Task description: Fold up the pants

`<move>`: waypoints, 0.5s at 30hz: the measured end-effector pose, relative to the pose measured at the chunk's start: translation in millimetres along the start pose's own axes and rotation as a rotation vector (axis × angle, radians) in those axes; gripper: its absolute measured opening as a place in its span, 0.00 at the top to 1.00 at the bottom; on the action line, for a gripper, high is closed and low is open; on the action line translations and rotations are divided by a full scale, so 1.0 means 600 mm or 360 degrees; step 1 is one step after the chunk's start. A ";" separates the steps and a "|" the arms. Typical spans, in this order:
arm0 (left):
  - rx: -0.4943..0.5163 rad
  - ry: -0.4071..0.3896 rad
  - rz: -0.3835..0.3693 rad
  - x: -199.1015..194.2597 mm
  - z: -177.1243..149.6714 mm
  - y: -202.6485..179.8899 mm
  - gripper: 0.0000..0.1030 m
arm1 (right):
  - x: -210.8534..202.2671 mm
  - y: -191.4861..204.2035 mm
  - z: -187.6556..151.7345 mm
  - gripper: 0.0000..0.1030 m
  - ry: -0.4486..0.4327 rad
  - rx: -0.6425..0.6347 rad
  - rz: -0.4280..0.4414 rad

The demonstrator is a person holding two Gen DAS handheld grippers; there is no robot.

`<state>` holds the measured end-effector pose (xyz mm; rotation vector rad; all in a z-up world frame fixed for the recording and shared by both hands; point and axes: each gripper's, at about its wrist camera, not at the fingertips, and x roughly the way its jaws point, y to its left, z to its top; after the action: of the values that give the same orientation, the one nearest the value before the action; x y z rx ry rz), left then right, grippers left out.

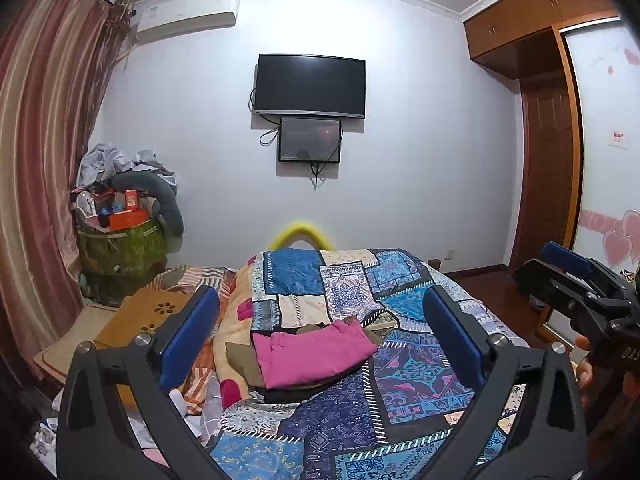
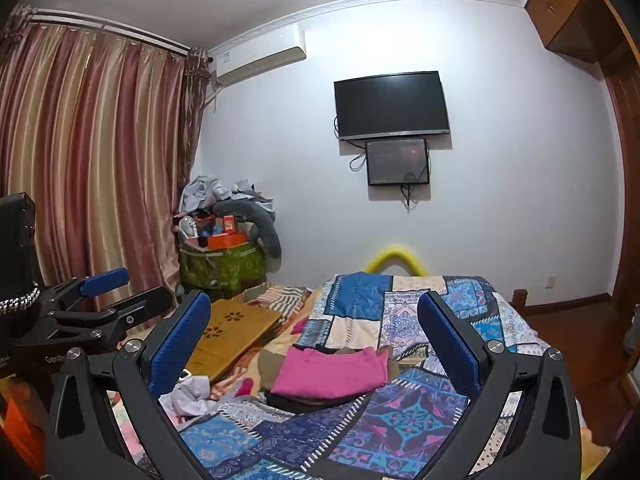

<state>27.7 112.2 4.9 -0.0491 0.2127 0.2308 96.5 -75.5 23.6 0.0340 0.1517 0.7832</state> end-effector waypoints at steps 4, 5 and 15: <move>-0.0005 0.0004 -0.0007 0.001 -0.001 0.000 0.00 | -0.001 -0.002 -0.001 0.00 -0.0002 0.0004 -0.0004; -0.0006 0.0006 -0.0010 0.002 -0.001 0.000 0.00 | -0.001 -0.003 -0.002 0.00 -0.0001 0.0006 -0.0005; -0.0012 0.0015 -0.0026 0.006 -0.001 0.003 0.00 | -0.003 -0.008 -0.003 0.00 0.0010 0.0034 -0.0018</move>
<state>30.7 114.7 3.4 -0.0596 0.2206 0.2153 98.1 -80.4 21.8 0.0506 0.1663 0.7707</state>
